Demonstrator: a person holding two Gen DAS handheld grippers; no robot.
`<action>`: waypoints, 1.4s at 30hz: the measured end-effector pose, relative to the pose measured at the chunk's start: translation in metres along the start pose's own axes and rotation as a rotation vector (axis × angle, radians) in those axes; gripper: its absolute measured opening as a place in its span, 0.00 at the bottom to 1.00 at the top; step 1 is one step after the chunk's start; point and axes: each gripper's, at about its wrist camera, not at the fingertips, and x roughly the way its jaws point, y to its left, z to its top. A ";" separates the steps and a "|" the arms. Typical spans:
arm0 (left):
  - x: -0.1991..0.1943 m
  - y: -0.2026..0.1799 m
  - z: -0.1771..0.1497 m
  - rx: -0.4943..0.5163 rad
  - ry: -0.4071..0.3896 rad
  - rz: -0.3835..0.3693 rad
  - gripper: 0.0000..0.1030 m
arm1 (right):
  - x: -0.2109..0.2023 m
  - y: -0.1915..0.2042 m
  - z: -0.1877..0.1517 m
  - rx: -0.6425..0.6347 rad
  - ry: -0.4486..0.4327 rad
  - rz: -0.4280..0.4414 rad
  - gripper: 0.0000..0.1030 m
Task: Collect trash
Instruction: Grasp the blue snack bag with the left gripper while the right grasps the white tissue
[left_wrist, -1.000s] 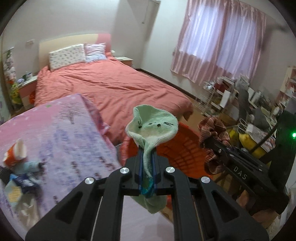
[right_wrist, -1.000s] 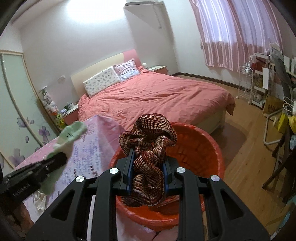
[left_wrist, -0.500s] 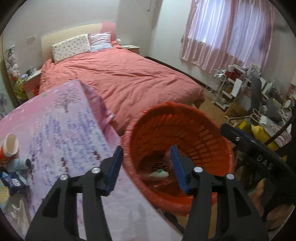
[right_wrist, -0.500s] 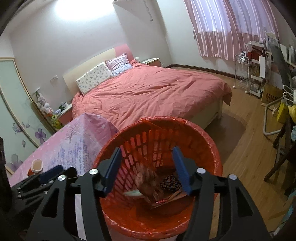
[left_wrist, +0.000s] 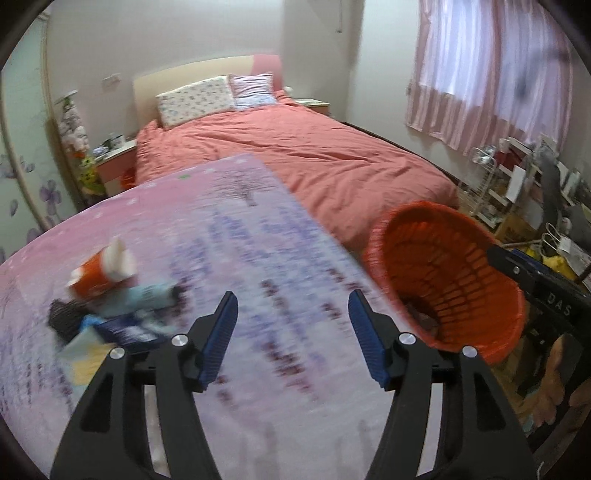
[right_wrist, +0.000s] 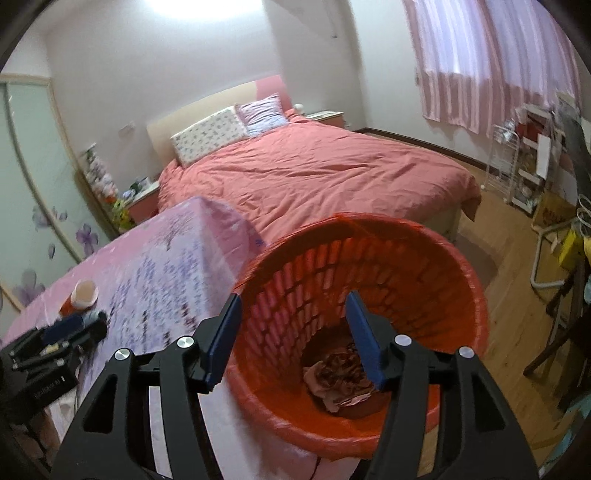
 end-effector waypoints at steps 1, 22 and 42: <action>-0.002 0.006 0.000 -0.007 -0.001 0.012 0.60 | 0.000 0.006 -0.002 -0.014 0.003 0.004 0.57; -0.010 0.143 -0.040 -0.199 0.072 0.149 0.32 | 0.004 0.102 -0.037 -0.166 0.103 0.106 0.57; -0.062 0.261 -0.094 -0.514 0.013 0.246 0.19 | 0.022 0.219 -0.073 -0.263 0.226 0.362 0.55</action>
